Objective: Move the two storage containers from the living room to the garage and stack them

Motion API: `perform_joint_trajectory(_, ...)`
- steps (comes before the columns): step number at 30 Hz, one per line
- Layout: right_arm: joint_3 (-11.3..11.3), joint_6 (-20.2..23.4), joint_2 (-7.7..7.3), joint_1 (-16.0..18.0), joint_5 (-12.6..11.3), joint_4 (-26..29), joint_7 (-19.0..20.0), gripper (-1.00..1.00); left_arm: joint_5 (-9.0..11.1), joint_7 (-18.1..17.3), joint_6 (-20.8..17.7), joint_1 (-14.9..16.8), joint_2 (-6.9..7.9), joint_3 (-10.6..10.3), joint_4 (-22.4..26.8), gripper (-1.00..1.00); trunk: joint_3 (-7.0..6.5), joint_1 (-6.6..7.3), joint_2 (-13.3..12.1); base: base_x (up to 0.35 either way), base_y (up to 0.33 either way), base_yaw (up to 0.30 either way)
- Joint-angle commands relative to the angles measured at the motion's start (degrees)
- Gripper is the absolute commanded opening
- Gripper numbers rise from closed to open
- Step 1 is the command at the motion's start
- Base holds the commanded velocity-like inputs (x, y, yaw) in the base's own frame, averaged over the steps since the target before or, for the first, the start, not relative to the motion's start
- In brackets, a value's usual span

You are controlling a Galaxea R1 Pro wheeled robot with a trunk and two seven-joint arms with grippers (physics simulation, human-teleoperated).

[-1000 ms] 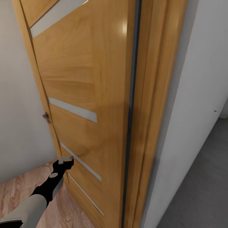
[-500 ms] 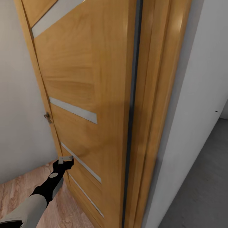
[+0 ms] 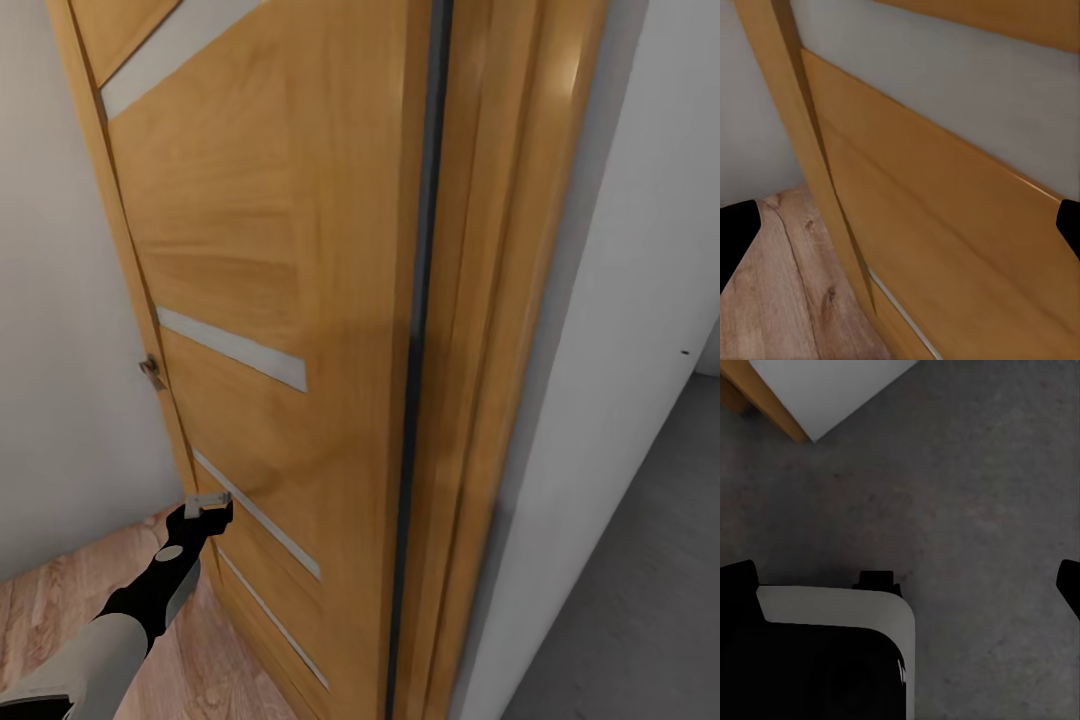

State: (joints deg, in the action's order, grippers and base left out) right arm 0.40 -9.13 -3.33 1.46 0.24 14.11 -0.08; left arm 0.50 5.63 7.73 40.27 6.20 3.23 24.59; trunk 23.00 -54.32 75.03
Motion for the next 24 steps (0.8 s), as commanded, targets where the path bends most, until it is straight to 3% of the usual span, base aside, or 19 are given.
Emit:
perform_joint_trajectory(1,0.04,-0.18,-0.01,0.03,0.02,-0.04,-0.01,1.00,0.03,-0.18,0.19,0.07,-0.04,-0.11,0.02,1.00,0.05,-0.01,0.03,0.111,0.000,0.000)
perform_joint_trajectory(24,0.04,-0.18,-0.01,0.03,0.02,-0.04,-0.01,1.00,0.03,-0.18,0.27,0.07,-0.04,-0.07,0.11,1.00,0.05,-0.01,0.03,0.031,0.000,0.000)
